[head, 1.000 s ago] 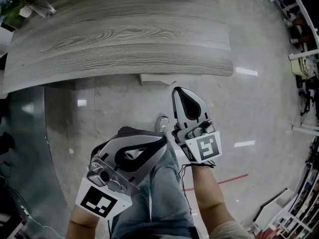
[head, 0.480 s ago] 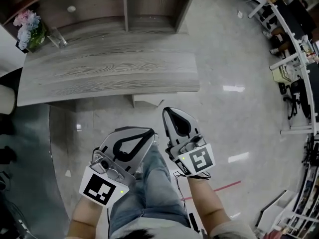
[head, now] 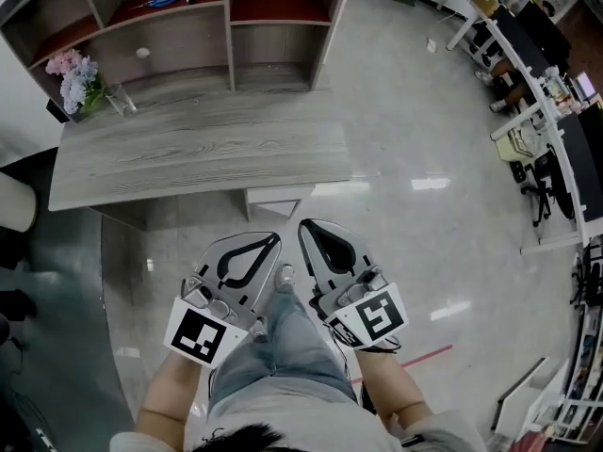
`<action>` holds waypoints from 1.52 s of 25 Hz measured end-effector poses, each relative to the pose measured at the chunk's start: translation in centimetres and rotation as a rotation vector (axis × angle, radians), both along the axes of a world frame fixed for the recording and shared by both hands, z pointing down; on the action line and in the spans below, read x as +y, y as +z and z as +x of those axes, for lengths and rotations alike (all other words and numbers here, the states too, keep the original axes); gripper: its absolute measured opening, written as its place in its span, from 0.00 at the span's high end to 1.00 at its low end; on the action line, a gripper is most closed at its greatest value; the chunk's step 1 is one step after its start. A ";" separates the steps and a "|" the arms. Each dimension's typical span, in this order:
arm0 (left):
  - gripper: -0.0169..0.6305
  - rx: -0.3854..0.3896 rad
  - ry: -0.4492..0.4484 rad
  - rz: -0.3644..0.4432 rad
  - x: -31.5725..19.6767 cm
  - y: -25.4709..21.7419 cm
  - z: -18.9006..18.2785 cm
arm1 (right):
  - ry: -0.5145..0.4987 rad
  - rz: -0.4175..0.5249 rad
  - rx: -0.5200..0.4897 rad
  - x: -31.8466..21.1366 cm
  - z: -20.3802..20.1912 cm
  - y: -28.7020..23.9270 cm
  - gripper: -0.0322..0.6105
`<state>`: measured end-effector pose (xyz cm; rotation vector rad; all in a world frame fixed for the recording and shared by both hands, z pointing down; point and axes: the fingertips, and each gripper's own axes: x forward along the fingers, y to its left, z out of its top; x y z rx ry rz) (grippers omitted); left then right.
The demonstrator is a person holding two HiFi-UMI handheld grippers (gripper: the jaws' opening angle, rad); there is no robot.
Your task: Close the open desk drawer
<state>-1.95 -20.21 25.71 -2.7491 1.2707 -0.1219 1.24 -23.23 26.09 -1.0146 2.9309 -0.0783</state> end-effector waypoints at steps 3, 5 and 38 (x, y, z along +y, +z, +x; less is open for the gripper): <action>0.96 0.003 -0.007 -0.013 0.8 -0.6 0.4 | -0.021 0.023 0.006 1.8 0.1 -1.7 0.94; 0.96 0.026 -0.016 -0.032 1.5 -1.0 0.6 | -0.034 0.029 0.001 3.2 0.1 -2.5 0.94; 0.96 0.062 -0.007 0.015 8.2 -4.3 -0.3 | -0.074 0.117 -0.008 11.5 -2.0 -5.4 0.94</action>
